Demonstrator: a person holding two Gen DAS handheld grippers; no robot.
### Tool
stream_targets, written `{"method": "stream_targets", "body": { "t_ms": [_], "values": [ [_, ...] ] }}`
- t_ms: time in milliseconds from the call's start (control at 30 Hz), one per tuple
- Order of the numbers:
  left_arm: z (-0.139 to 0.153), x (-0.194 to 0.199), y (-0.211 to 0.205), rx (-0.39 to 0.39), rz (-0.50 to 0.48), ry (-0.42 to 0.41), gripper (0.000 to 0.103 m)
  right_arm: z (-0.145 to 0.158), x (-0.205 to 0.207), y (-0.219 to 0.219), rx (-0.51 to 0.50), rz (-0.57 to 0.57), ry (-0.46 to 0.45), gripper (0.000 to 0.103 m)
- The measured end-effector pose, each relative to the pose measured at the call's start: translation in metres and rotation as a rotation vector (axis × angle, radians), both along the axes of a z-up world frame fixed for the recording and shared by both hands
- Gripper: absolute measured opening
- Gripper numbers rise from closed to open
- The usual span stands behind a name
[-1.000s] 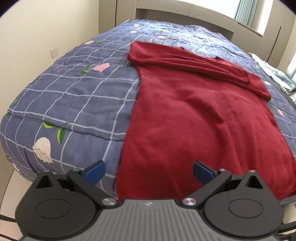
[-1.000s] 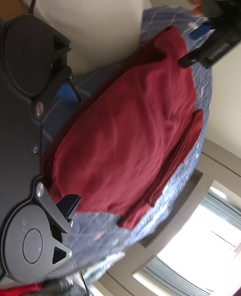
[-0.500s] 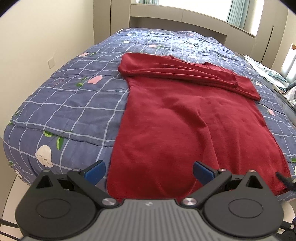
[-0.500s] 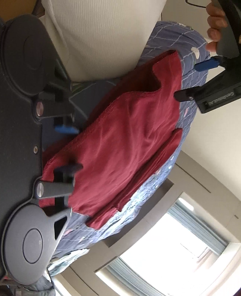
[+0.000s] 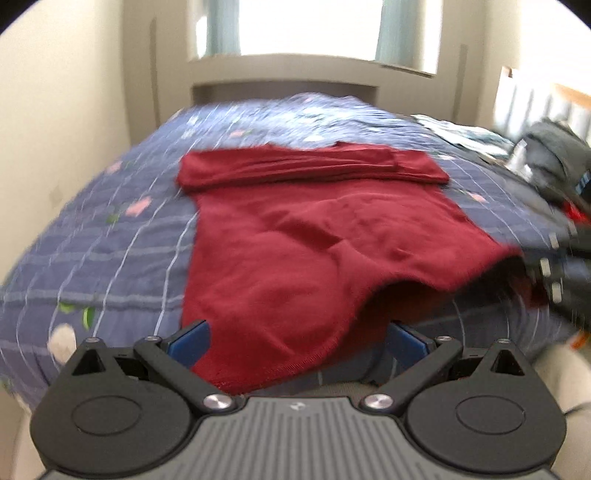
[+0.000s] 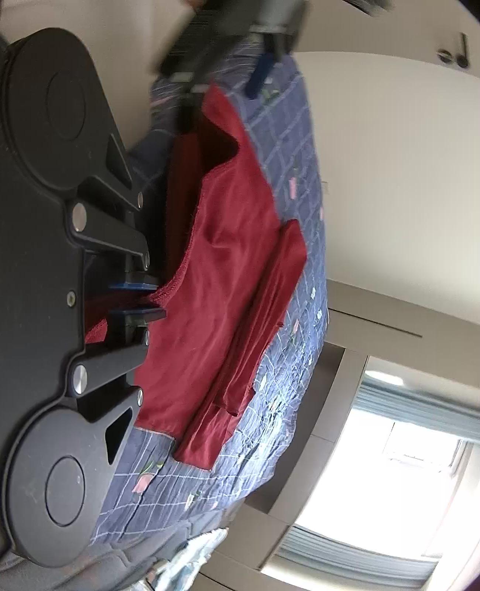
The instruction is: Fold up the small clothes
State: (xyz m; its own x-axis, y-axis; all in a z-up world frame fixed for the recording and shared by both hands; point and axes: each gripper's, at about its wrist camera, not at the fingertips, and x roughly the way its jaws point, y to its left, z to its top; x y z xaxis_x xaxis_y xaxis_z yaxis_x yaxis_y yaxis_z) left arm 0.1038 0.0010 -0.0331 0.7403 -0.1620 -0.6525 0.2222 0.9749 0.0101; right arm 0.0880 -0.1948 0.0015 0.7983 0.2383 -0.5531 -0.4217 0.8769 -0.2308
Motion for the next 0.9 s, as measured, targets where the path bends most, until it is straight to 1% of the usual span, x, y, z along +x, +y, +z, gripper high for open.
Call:
{"method": "stream_targets", "body": {
  "t_ms": [100, 233, 300, 367, 467, 533, 567, 600, 633, 667, 700, 733, 767, 833, 867, 900],
  "values": [
    [-0.005, -0.008, -0.02, 0.095, -0.043, -0.056, 0.103, 0.009, 0.007, -0.002, 0.037, -0.005, 0.007, 0.009],
    [-0.013, -0.011, -0.05, 0.24, -0.092, -0.115, 0.103, 0.018, 0.01, 0.001, 0.037, -0.002, -0.011, 0.009],
    [-0.016, -0.009, -0.061, 0.307, -0.098, -0.146, 0.103, 0.021, 0.011, 0.001, 0.039, 0.001, -0.014, 0.008],
    [-0.018, -0.004, -0.066, 0.348, -0.076, -0.162, 0.103, 0.022, 0.01, 0.002, 0.037, 0.001, -0.018, 0.008],
    [-0.021, 0.003, -0.063, 0.36, -0.054, -0.145, 0.1, 0.024, 0.01, 0.0, 0.043, -0.004, -0.021, 0.007],
    [-0.024, 0.006, -0.059, 0.372, -0.048, -0.135, 0.09, 0.024, 0.009, -0.001, 0.054, -0.012, -0.023, 0.007],
    [-0.025, 0.006, -0.058, 0.382, -0.047, -0.132, 0.088, 0.025, 0.008, -0.003, 0.063, -0.016, -0.026, 0.007],
    [-0.027, 0.005, -0.058, 0.399, -0.047, -0.132, 0.082, 0.026, 0.008, -0.003, 0.068, -0.02, -0.028, 0.007],
    [-0.029, 0.005, -0.058, 0.414, -0.046, -0.133, 0.072, 0.026, 0.007, -0.004, 0.073, -0.024, -0.031, 0.007],
    [-0.031, 0.003, -0.057, 0.428, -0.045, -0.135, 0.066, 0.027, 0.007, -0.005, 0.079, -0.026, -0.031, 0.007],
    [-0.032, 0.0, -0.056, 0.437, -0.044, -0.138, 0.056, 0.028, 0.007, -0.005, 0.082, -0.027, -0.031, 0.007],
    [-0.033, -0.003, -0.054, 0.447, -0.042, -0.144, 0.049, 0.028, 0.006, -0.006, 0.08, -0.026, -0.031, 0.007],
    [-0.034, -0.006, -0.052, 0.455, -0.04, -0.152, 0.046, 0.029, 0.006, -0.005, 0.074, -0.025, -0.033, 0.007],
    [-0.034, -0.011, -0.051, 0.471, -0.044, -0.172, 0.031, 0.028, 0.004, -0.004, 0.065, -0.023, -0.035, 0.007],
    [-0.034, -0.013, -0.05, 0.477, -0.047, -0.182, 0.027, 0.028, 0.003, -0.003, 0.06, -0.023, -0.036, 0.007],
    [-0.034, -0.016, -0.05, 0.481, -0.046, -0.199, 0.019, 0.027, 0.002, -0.003, 0.052, -0.022, -0.038, 0.007]
  ]
}}
